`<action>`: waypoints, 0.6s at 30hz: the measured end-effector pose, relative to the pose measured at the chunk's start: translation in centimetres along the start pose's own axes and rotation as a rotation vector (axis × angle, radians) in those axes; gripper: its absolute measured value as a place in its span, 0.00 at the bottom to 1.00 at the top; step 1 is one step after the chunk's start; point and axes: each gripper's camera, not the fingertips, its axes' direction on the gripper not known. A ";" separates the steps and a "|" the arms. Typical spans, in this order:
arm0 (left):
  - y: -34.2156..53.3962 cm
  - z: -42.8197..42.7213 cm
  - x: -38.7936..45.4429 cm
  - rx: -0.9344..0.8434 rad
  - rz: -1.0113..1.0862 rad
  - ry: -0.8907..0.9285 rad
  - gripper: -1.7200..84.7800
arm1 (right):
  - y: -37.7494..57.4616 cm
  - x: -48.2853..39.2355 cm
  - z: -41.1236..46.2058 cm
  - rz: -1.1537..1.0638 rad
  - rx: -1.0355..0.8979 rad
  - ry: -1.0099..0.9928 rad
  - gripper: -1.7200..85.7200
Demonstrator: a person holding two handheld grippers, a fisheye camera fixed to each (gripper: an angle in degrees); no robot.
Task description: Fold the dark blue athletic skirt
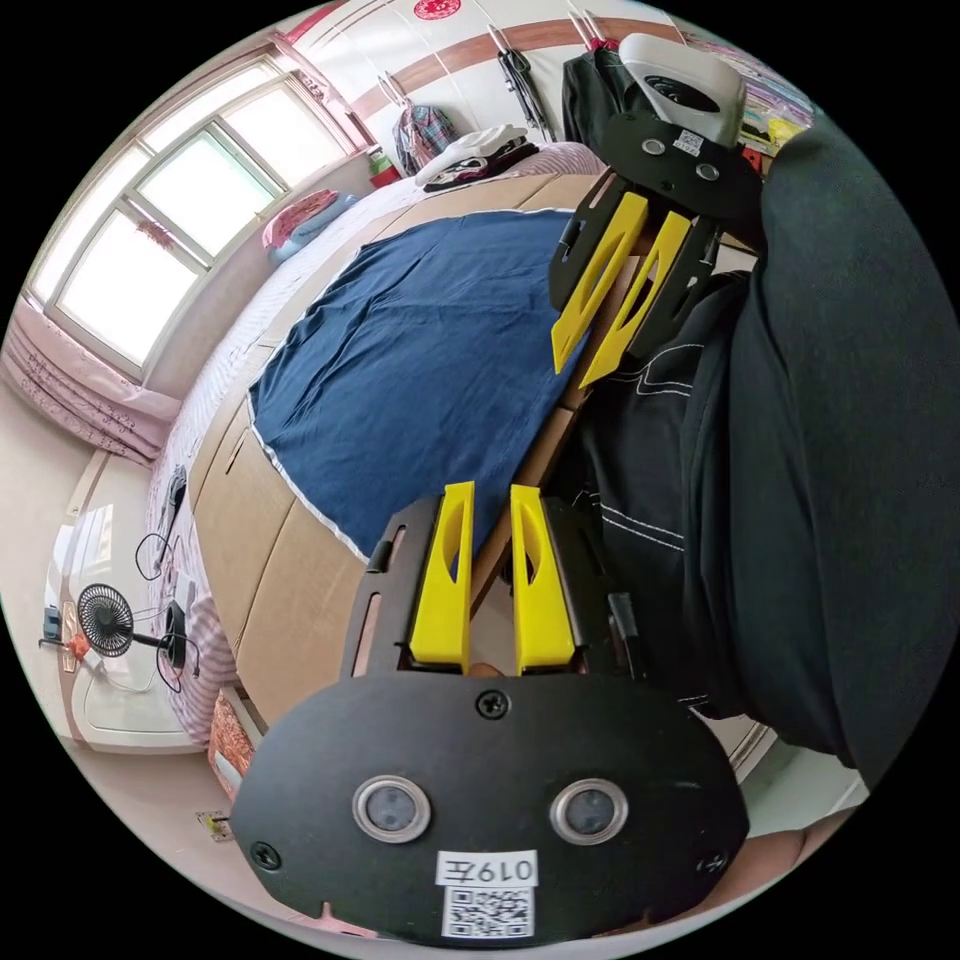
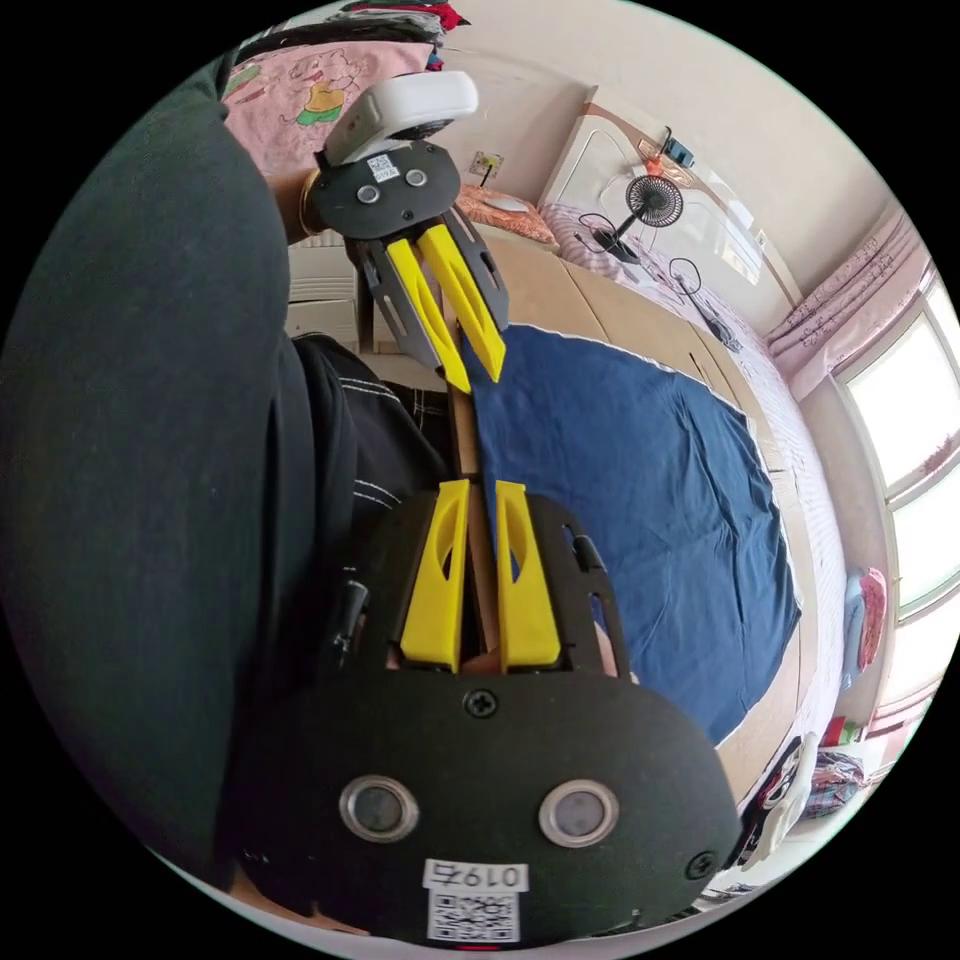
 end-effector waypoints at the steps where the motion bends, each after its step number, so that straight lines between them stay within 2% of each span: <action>1: 0.2 0.2 -0.2 -0.006 -0.009 0.002 0.04 | -0.2 0.2 0.3 -0.012 0.006 -0.003 0.08; 12: -0.6 1.3 -0.8 -0.005 -0.013 0.079 0.03 | 1.1 1.5 1.7 -0.022 0.001 -0.063 0.01; 18: -1.8 1.7 -0.3 -0.027 0.029 0.058 0.03 | 7.3 3.7 -2.0 0.126 -0.053 0.080 0.03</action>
